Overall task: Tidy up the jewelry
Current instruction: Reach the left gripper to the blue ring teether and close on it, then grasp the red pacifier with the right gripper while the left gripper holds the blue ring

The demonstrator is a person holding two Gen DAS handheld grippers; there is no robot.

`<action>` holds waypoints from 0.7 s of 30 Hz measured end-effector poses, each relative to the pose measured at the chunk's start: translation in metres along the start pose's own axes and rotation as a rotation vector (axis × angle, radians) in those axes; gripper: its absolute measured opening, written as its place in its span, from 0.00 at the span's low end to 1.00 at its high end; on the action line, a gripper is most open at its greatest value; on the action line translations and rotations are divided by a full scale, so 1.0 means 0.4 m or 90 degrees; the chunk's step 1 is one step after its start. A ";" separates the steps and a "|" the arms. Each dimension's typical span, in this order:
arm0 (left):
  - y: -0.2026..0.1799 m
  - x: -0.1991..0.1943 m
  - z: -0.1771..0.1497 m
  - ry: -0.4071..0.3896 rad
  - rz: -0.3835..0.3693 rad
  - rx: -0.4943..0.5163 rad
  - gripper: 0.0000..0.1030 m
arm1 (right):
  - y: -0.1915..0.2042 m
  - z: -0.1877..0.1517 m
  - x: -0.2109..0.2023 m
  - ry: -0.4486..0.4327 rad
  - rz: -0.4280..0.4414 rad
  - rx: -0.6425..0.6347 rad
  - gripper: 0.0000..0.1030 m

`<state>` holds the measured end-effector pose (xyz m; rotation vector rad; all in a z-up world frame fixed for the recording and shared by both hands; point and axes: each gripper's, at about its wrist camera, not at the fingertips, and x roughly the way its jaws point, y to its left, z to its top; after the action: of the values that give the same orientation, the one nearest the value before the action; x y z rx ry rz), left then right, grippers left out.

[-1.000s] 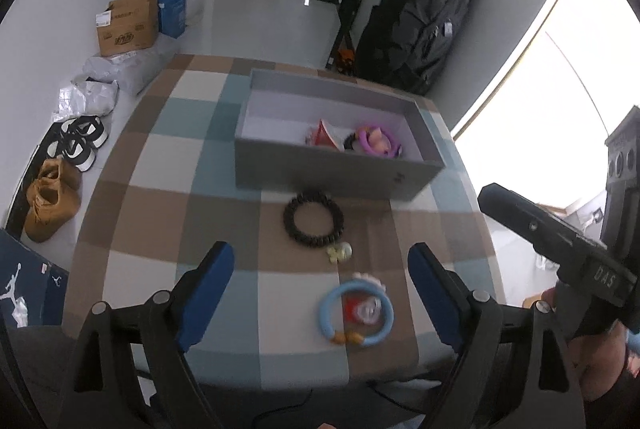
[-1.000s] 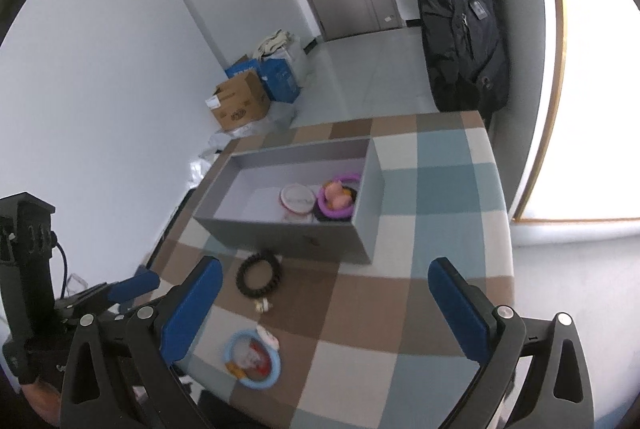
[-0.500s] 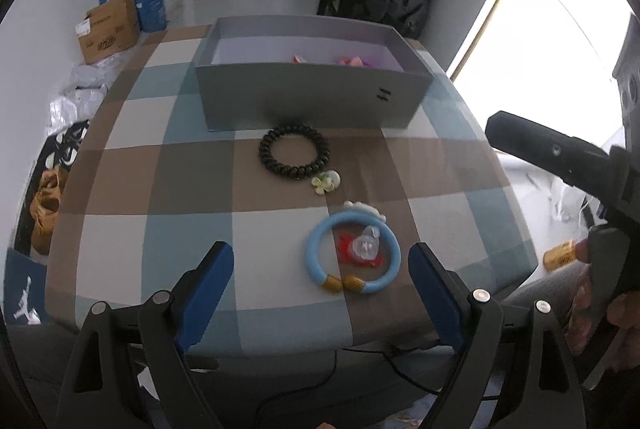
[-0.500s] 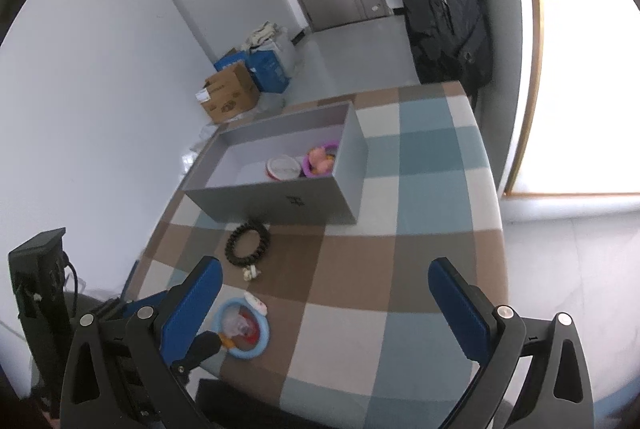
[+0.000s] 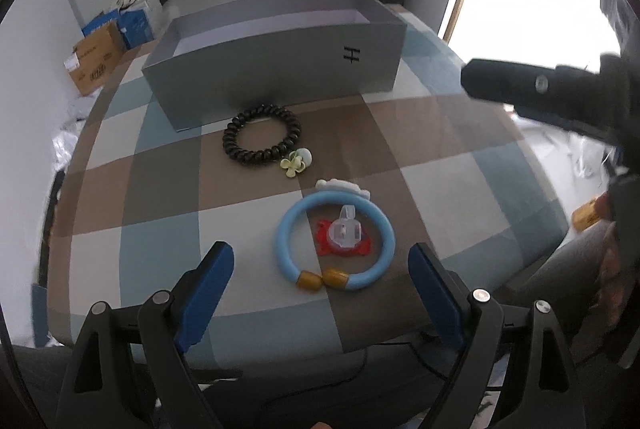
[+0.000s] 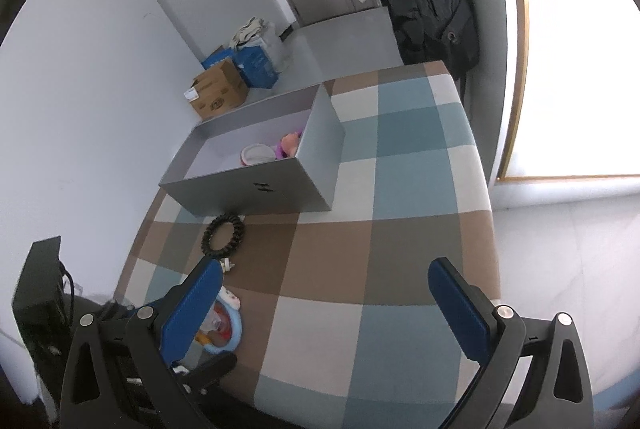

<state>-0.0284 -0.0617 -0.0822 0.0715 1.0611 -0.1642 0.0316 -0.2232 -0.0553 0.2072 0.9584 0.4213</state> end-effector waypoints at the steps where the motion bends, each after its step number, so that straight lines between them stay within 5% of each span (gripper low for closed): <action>1: -0.005 0.002 -0.003 0.002 0.011 0.005 0.84 | 0.001 0.000 0.001 0.001 0.002 0.000 1.00; 13: 0.001 0.010 0.014 0.008 -0.003 0.008 0.82 | -0.001 -0.005 0.019 0.021 -0.007 -0.002 1.00; 18: -0.015 0.005 0.024 0.008 -0.030 0.033 0.57 | -0.008 -0.006 0.022 0.024 -0.009 0.008 1.00; 21: -0.014 0.005 0.026 0.007 -0.031 0.034 0.56 | -0.007 -0.008 0.025 0.028 -0.012 0.006 1.00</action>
<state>-0.0195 -0.0686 -0.0788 0.0950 1.0704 -0.2368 0.0348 -0.2215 -0.0657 0.1982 1.0054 0.4052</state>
